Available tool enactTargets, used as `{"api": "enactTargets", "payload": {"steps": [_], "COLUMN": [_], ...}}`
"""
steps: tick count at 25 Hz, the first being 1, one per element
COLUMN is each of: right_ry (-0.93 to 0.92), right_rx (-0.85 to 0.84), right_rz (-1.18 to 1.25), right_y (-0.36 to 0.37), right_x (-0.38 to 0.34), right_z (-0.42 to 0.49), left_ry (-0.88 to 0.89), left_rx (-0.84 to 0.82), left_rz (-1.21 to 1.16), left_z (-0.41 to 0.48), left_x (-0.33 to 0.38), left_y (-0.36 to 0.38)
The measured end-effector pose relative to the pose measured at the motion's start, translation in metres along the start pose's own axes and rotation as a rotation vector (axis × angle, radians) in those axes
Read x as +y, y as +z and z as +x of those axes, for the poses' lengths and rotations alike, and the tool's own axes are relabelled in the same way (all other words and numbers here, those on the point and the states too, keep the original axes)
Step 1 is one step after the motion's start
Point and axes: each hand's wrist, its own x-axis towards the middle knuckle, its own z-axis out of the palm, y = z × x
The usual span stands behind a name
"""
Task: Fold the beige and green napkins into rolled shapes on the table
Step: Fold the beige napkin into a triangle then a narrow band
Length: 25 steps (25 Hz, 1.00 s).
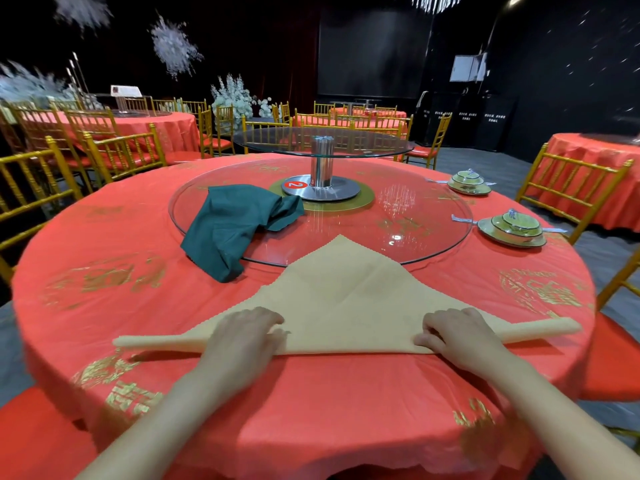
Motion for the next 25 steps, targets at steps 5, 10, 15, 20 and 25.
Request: {"api": "enactTargets", "payload": {"steps": [5, 10, 15, 20, 25], "right_ry": [0.036, 0.091, -0.103, -0.048, -0.080], "right_rx": [0.003, 0.170, 0.109, -0.028, -0.125], "right_rz": [0.000, 0.019, 0.301, 0.263, 0.198], "right_y": [0.003, 0.009, 0.016, 0.025, 0.018], "right_x": [0.000, -0.013, -0.110, -0.117, -0.097], "right_z": [-0.001, -0.009, -0.020, -0.013, -0.023], "left_ry": [0.160, 0.117, 0.104, 0.081, 0.012], "left_rx": [-0.330, -0.423, -0.422, -0.425, -0.429], "left_rz": [0.099, 0.110, 0.085, 0.079, 0.143], "left_z": [-0.008, -0.006, -0.006, -0.008, -0.014], "left_x": [0.081, 0.084, 0.084, 0.083, 0.052], "left_y": [0.030, 0.037, 0.038, 0.036, 0.030]}}
